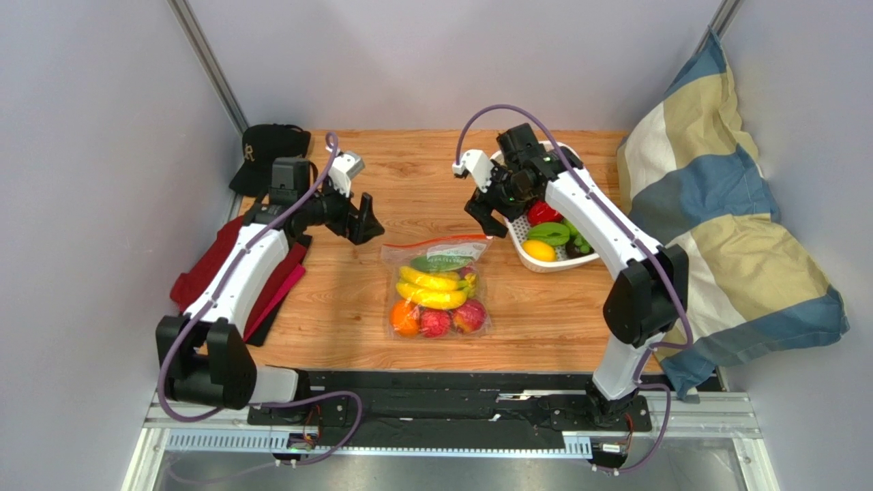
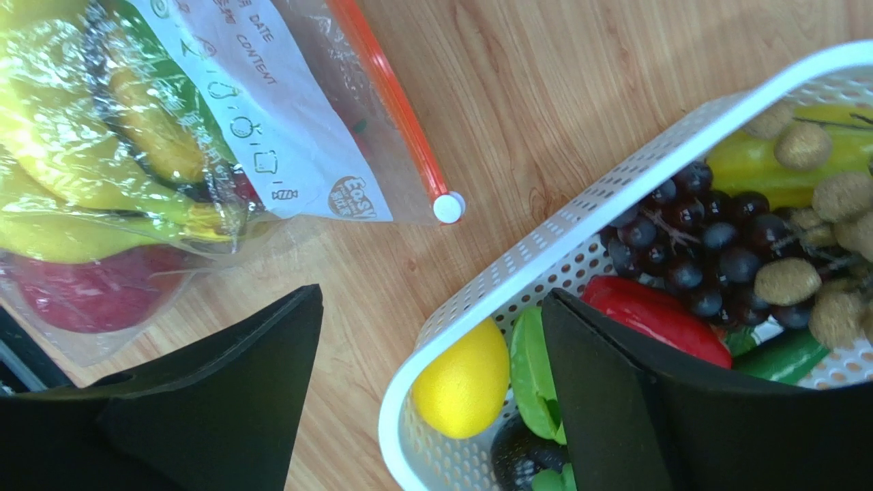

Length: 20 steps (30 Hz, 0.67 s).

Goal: Place the food in the zip-top bag and seal the zipper
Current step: Place the zipper food storage bag at the center of the board, then reset both arms

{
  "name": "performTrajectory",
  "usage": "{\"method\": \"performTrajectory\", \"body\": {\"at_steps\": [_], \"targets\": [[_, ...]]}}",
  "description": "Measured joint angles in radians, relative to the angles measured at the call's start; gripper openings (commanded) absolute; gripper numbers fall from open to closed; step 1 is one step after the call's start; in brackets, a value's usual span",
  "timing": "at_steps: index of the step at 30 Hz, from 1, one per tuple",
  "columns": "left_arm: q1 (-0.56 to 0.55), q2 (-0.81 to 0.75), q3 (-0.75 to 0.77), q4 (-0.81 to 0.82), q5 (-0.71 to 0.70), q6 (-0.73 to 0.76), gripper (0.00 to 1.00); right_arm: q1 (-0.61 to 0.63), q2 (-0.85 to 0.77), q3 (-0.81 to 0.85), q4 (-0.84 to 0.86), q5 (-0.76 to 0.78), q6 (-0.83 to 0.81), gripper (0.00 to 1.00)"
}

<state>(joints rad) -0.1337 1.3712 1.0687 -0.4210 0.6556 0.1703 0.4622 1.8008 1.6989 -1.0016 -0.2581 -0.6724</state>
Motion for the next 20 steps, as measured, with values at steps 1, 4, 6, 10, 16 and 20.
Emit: {"method": "performTrajectory", "body": {"at_steps": [1, 4, 6, 10, 16, 20], "targets": [[0.003, -0.022, 0.031, -0.040, -0.008, -0.001, 0.99, -0.001, -0.019, 0.000, -0.004, -0.004, 0.016, 0.90], [0.003, -0.066, 0.121, -0.137, -0.032, -0.008, 0.99, -0.005, -0.096, 0.000, -0.012, -0.021, 0.069, 0.94], [0.003, -0.083, 0.193, -0.212, -0.048, -0.012, 0.99, -0.006, -0.168, 0.000, -0.014, -0.037, 0.116, 0.96], [0.005, -0.102, 0.298, -0.351, -0.073, -0.012, 0.99, -0.025, -0.344, -0.045, 0.004, -0.079, 0.220, 1.00], [0.005, -0.177, 0.259, -0.485, -0.143, -0.010, 0.99, -0.225, -0.576, -0.247, 0.040, -0.161, 0.372, 1.00], [0.006, -0.204, 0.197, -0.524, -0.181, -0.009, 0.99, -0.325, -0.639, -0.400, 0.061, -0.180, 0.441, 1.00]]}}
